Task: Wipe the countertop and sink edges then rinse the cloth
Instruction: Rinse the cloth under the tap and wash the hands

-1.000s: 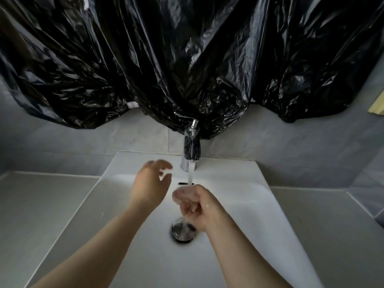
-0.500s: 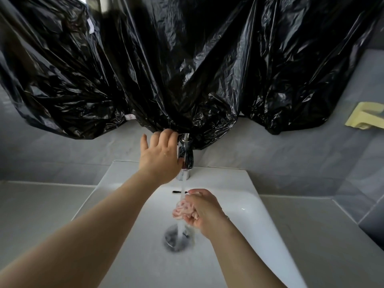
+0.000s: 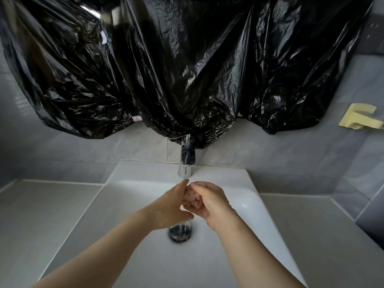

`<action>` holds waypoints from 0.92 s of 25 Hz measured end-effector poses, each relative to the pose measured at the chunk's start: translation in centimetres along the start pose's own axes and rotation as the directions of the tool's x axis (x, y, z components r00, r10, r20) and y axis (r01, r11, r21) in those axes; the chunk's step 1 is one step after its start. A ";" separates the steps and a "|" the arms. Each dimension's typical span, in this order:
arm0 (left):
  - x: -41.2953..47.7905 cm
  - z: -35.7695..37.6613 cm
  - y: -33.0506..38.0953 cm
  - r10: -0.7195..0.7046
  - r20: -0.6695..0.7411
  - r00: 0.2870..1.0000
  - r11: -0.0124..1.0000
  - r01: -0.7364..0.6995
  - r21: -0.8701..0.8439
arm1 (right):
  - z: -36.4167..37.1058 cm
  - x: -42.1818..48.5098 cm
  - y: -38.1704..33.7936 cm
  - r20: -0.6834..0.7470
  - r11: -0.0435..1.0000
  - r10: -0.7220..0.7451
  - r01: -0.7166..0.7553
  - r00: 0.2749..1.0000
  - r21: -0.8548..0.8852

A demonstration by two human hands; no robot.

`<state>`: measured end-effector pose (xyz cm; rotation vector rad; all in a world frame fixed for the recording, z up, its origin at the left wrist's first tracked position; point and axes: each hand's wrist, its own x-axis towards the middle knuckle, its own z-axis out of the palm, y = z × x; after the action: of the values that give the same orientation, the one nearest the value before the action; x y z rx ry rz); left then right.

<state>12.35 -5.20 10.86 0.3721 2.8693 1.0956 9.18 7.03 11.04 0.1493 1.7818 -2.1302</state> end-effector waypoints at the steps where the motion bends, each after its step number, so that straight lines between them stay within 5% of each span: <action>1: 0.1 0.4 0.0 -0.047 0.043 0.998 0.995 0.051 -0.080 | 0.1 -0.1 0.4 -0.010 0.999 0.003 -0.003 1.000 -0.034; 5: 0.4 1.9 0.1 -0.199 0.120 0.973 0.878 0.232 -0.419 | 0.3 -0.2 1.3 -0.062 0.999 -0.007 0.005 0.998 -0.034; 10: 0.9 1.0 -0.9 -0.420 0.219 0.881 0.527 0.433 -0.731 | 0.1 -0.7 0.3 0.098 0.967 -0.156 0.172 0.983 -0.190; 12: 0.8 -0.3 -0.9 -0.438 0.292 0.850 0.522 0.505 -0.687 | -0.6 -1.3 0.1 0.218 0.812 -0.275 0.348 0.936 -0.468; 13: 0.9 -0.9 -0.9 -0.409 0.344 0.845 0.529 0.527 -0.665 | -0.9 -1.6 0.1 0.340 0.626 -0.336 0.478 0.878 -0.616; 15: 1.0 -1.8 -0.6 -0.333 0.423 0.843 0.600 0.535 -0.594 | -1.2 -1.5 0.6 0.563 0.150 -0.315 0.626 0.764 -0.765; 17: 1.2 -2.1 0.3 -0.301 0.439 0.846 0.737 0.499 -0.455 | -1.0 -1.2 1.2 0.622 -0.185 -0.346 0.598 0.703 -0.780; 18: 1.4 -1.9 0.8 -0.310 0.419 0.853 0.807 0.469 -0.359 | -0.9 -0.5 1.6 0.621 -0.284 -0.434 0.555 0.653 -0.782; 21: 2.4 -1.0 1.9 -0.372 0.264 0.890 0.928 0.361 0.092 | 0.4 0.0 0.9 0.519 -0.420 -0.549 0.321 0.655 -0.849; 23: 2.6 -0.5 2.4 -0.287 0.114 0.951 0.836 0.190 0.515 | 1.0 -0.4 -0.2 0.385 -0.375 -0.493 0.208 0.780 -0.903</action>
<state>10.28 -3.16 12.97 0.1105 2.8823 0.2457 9.64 6.19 11.52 -0.8362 3.3583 0.0534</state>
